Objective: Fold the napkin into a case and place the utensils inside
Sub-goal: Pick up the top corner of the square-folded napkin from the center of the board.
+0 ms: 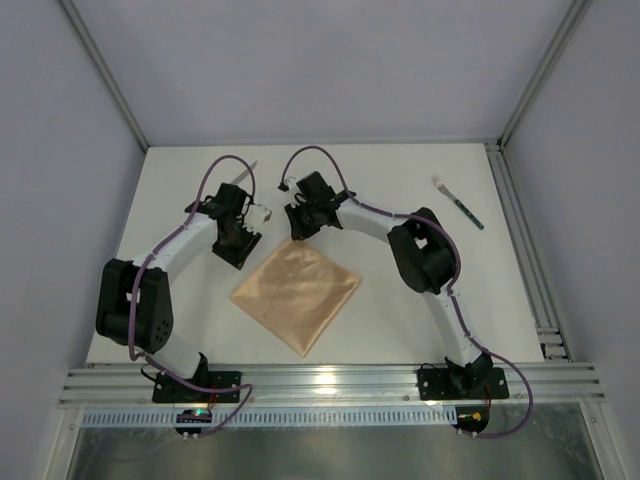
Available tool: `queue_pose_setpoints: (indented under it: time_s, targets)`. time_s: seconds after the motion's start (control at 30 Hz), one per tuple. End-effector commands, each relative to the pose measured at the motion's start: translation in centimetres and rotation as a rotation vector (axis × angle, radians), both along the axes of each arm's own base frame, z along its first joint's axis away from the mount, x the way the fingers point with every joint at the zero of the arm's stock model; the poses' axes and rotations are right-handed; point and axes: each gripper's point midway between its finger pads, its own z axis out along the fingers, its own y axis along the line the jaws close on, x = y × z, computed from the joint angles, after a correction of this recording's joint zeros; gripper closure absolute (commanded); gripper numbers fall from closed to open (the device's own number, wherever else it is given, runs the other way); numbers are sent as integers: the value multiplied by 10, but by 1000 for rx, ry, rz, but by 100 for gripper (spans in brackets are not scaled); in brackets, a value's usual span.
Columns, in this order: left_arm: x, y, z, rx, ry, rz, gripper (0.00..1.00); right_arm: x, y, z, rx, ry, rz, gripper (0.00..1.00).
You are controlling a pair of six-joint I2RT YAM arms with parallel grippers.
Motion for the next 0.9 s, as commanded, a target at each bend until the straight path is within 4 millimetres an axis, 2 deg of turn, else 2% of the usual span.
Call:
queue_pose_setpoints:
  time_s: [0.0,0.2,0.53,0.7,0.83,0.87]
  targets:
    - [0,2,3,4,-10,-4,59,4,8,49,65,-104,5,83]
    - [0,2,3,1,-8,-2,59,-2,10,61,76,-150,11,81]
    - [0,2,4,1,-6,-5,58,-6,10,59,67,-147,24,84]
    - [0,2,4,2,-7,-8,59,-13,10,56,65,-138,44,96]
    - [-1,-1,6,-17,-8,-8,59,-27,13,61,79,-137,78,96]
    - [-2,-2,7,-24,-4,-8,59,-29,15,68,94,-146,84,96]
